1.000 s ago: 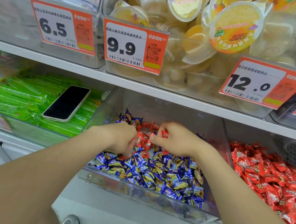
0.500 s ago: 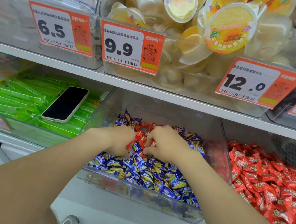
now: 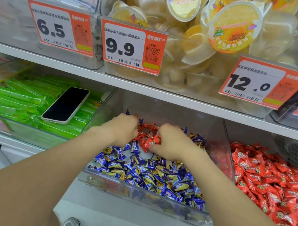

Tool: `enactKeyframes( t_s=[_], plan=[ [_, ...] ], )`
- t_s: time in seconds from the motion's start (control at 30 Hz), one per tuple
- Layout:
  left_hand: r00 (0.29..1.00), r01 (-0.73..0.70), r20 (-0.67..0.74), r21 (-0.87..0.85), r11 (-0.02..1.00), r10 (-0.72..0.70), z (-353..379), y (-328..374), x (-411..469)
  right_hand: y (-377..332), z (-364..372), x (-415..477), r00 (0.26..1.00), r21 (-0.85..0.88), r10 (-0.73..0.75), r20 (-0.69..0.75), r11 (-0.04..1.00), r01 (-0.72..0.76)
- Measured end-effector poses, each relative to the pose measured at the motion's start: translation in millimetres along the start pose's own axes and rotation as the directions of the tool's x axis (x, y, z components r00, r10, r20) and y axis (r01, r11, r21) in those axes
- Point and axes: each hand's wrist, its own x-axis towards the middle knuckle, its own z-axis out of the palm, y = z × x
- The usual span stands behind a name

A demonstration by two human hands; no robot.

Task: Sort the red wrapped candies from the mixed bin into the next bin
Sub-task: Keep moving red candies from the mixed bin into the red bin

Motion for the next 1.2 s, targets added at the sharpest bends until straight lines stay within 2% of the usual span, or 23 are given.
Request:
enactKeyframes(
  t_s=[0.13,0.27,0.43,0.5,0.6,0.7,0.8,0.87,0.93,1.0,1.07,1.13,1.2],
  plan=[
    [0.997,-0.054,0.060,0.003,0.999,0.054,6.6,-2.8,5.3,12.0,-16.7,-15.0,0.987,0.036,0.127,-0.103,0.992,-0.124],
    [0.983,-0.040,0.181,0.143,0.989,0.014,13.6,-4.6,5.1,17.3,-13.5,-27.2,0.985,0.116,0.104,-0.135,0.989,-0.088],
    [0.992,-0.060,0.123,0.157,0.986,0.041,14.3,-2.5,0.7,14.6,-15.8,-39.6,0.987,0.217,0.094,-0.129,0.974,-0.065],
    [0.997,-0.073,0.043,0.071,0.995,0.070,9.0,4.7,-4.0,13.5,-22.3,-48.2,0.986,0.280,0.111,-0.125,0.957,-0.072],
    [0.988,-0.152,-0.063,-0.146,0.978,0.144,-2.3,34.1,-19.7,14.6,-31.6,-67.4,0.985,0.421,0.149,-0.086,0.901,-0.100],
    [0.973,-0.228,-0.073,-0.426,0.876,0.217,-9.5,76.7,-45.9,19.6,-46.6,-95.8,0.970,0.537,0.224,-0.090,0.832,-0.142],
    [0.959,-0.259,-0.053,-0.567,0.782,0.278,-8.0,111.9,-73.3,39.6,-65.7,-132.6,0.928,0.636,0.338,-0.158,0.754,-0.166],
    [0.948,-0.280,-0.041,-0.576,0.768,0.315,-2.5,133.3,-85.0,64.7,-72.6,-152.1,0.875,0.562,0.407,-0.261,0.802,-0.205],
    [0.941,-0.296,-0.037,-0.565,0.770,0.335,3.9,156.9,-89.4,96.6,-72.8,-164.5,0.791,0.420,0.464,-0.400,0.859,-0.292],
    [0.934,-0.328,-0.066,-0.541,0.774,0.350,8.7,184.0,-87.5,128.7,-69.6,-174.0,0.748,0.313,0.478,-0.461,0.876,-0.367],
    [0.906,-0.419,-0.142,-0.446,0.791,0.399,10.7,214.3,-82.3,155.5,-63.4,-182.2,0.801,0.191,0.432,-0.415,0.902,-0.387],
    [0.854,-0.521,-0.206,-0.310,0.796,0.478,13.8,242.3,-72.8,179.0,-57.1,-189.9,0.885,0.058,0.385,-0.263,0.922,-0.384],
    [0.816,-0.572,-0.209,-0.159,0.805,0.538,22.2,265.0,-56.7,199.2,-49.3,-194.8,0.926,0.042,0.346,-0.149,0.938,-0.344]
  ],
)
